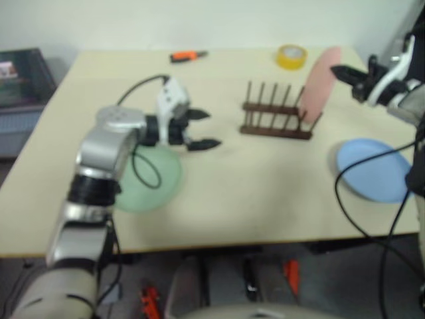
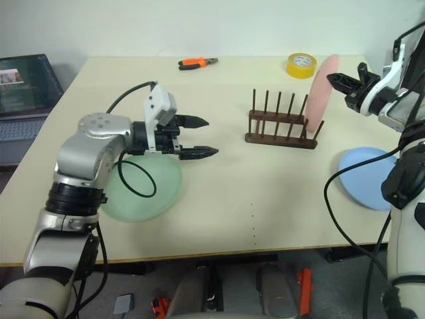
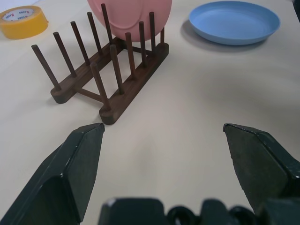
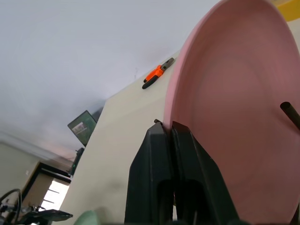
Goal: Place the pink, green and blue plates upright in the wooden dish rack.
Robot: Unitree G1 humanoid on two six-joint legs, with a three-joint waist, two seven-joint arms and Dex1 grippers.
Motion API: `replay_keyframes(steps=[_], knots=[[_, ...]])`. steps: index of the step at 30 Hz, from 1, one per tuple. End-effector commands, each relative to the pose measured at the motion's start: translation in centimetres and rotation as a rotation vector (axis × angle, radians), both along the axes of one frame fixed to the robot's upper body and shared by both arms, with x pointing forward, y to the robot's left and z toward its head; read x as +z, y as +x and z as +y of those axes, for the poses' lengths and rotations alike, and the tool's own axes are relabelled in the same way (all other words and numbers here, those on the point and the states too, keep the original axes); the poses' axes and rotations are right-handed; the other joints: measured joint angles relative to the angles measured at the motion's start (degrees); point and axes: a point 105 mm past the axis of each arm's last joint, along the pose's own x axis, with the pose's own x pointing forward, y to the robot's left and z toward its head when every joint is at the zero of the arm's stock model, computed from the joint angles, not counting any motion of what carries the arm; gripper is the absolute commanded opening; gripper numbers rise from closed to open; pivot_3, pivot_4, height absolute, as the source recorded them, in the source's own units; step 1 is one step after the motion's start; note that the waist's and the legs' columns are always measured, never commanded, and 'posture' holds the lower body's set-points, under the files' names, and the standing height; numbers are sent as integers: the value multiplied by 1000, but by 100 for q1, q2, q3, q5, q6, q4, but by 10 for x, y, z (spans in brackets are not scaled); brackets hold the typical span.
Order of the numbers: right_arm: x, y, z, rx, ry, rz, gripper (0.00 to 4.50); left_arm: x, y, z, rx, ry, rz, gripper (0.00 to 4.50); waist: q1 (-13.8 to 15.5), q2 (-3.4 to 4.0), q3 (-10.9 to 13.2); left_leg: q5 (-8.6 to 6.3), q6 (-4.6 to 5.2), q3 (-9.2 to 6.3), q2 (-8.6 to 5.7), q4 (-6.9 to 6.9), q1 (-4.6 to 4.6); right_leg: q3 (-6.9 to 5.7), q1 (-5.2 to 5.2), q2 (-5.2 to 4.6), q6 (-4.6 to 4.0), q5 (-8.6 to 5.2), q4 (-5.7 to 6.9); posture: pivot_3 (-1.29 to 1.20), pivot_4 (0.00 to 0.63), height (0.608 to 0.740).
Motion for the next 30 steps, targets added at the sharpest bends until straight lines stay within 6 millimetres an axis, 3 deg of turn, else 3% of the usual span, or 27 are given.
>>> replay_keyframes(steps=[1, 5, 18, 30], knots=[[-3, 2, -8, -68, -28, 45, 0, 11, -1, -3, -9, -10, -41, 4461, 0, 0, 0, 0, 0, 0, 0, 0, 0, 0, 0, 0, 0, 0, 0, 0, 150, 740], [-6, 4, -11, -105, -31, 69, 0, 11, 1, -2, 0, -12, -44, 4461, 0, 0, 0, 0, 0, -1, 0, 1, 0, -1, 2, 0, 0, 0, 0, 0, 150, 740], [-30, 7, -8, -56, -404, 71, 0, 12, 3, 1, 21, -17, -49, 4461, 10, -1, -1, 0, 0, -7, 2, 2, 40, -5, 50, -4, 28, -14, -6, 0, 150, 740], [-30, 5, -3, -5, -405, 55, 0, 12, 5, 2, 30, -14, -51, 4461, 13, -4, -3, 2, 4, -9, 4, 2, 54, -6, 63, -17, 32, -11, -8, 0, 150, 740]])
